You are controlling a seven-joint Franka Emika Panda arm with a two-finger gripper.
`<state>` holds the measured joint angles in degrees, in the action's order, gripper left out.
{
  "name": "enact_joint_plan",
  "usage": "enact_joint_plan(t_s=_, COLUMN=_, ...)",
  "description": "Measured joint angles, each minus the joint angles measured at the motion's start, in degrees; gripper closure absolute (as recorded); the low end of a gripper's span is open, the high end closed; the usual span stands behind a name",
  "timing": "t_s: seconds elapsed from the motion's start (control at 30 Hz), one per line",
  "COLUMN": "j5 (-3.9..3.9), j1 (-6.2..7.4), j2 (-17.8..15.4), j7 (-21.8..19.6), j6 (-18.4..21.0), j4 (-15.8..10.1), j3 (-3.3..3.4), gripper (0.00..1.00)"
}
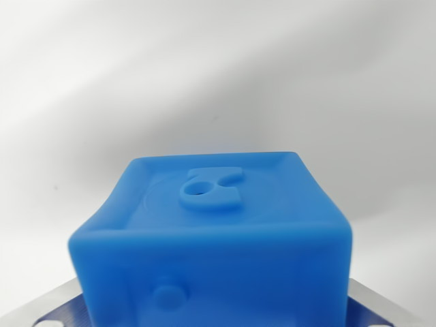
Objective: Stack cube
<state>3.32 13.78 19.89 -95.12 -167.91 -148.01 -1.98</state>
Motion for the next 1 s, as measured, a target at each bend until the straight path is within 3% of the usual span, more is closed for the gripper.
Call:
enact_joint_plan(t_s=0.4, j5=-0.49, j1=-0.44, j2=-4.32, j7=0.35, j6=3.38, j4=-0.89, j3=-0.61, gripper=1.00)
enact_joint_plan(t_s=1.0, j5=-2.09, j1=-0.50, j2=-12.68, j7=1.50, j6=10.51, j4=-2.00, j3=-0.93, gripper=1.00)
